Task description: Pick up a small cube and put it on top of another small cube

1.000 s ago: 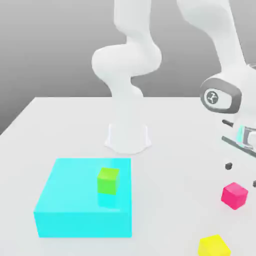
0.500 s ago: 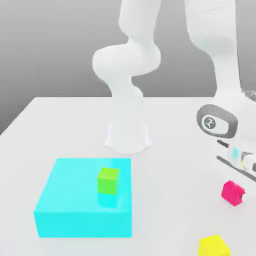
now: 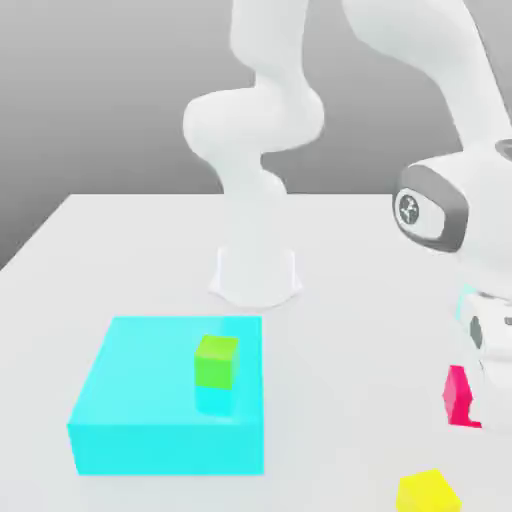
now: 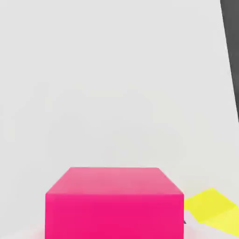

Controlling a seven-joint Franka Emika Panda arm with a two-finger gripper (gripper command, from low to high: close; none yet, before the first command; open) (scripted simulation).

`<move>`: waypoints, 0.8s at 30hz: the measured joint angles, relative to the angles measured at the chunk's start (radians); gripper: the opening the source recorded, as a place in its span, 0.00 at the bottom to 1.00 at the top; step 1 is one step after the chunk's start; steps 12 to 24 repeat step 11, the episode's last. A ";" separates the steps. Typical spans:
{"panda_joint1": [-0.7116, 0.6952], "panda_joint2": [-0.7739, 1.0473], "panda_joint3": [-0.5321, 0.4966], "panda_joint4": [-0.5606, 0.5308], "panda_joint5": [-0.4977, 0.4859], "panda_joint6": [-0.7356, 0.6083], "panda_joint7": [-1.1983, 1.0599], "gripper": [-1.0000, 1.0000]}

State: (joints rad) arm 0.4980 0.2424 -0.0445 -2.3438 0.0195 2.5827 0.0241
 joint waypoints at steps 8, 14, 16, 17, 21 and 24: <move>-0.034 0.159 -0.044 0.078 0.058 0.081 0.134 1.00; -0.034 0.159 -0.044 0.078 0.058 0.081 0.134 1.00; -0.034 0.159 -0.044 0.078 0.058 0.081 0.134 1.00; -0.034 0.159 -0.044 0.078 0.058 0.081 0.134 1.00; -0.034 0.159 -0.044 0.078 0.058 0.081 0.134 1.00; -0.034 0.159 -0.044 0.078 0.058 0.081 0.134 1.00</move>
